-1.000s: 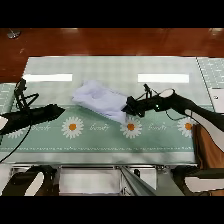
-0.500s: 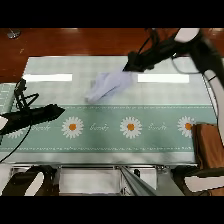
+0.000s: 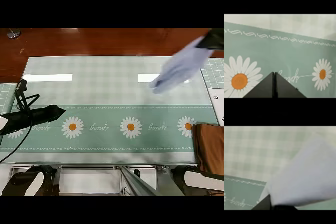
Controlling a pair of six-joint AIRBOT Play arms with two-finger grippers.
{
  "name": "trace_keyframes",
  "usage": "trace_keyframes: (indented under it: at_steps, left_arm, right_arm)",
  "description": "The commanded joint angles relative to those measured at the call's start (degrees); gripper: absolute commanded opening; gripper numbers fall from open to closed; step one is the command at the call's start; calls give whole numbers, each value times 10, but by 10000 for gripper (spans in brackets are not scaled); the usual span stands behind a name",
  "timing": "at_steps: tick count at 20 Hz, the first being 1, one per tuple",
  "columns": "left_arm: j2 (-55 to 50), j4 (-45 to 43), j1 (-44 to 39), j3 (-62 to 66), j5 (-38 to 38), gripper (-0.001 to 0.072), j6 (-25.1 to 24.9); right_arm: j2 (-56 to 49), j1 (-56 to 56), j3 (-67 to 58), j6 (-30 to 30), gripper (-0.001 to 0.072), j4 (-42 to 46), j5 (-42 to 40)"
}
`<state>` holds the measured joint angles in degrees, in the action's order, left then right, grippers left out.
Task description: Fold the shirts.
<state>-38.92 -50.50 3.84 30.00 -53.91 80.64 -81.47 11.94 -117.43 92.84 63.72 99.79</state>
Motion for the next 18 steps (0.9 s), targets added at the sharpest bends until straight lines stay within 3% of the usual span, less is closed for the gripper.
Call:
trace_keyframes:
  at_steps: [1, 10, 14, 15, 16, 17, 18]
  left_arm:
    - [0, 0, 0, 0, -3, 18, 0]
    - [0, 0, 0, 0, -4, 18, 0]
    - [0, 5, 0, 0, -14, 18, 0]
    - [0, 5, 0, 0, -13, 18, 0]
    - [0, 5, 0, 0, -13, 18, 0]
    - [0, 4, 0, 0, -12, 18, -2]
    - [0, 4, 1, 0, -9, 18, -10]
  right_arm:
    - [61, 132, 46, 17, 21, 61, 65]
    - [318, 409, 407, -7, 22, 230, 66]
    - [417, 474, 558, 26, 24, 349, 65]
    - [428, 473, 584, 36, 89, 374, 64]
    - [429, 473, 598, 46, 363, 390, 56]
    - [418, 473, 598, 47, 588, 385, 48]
    - [398, 472, 587, 41, 629, 362, 44]
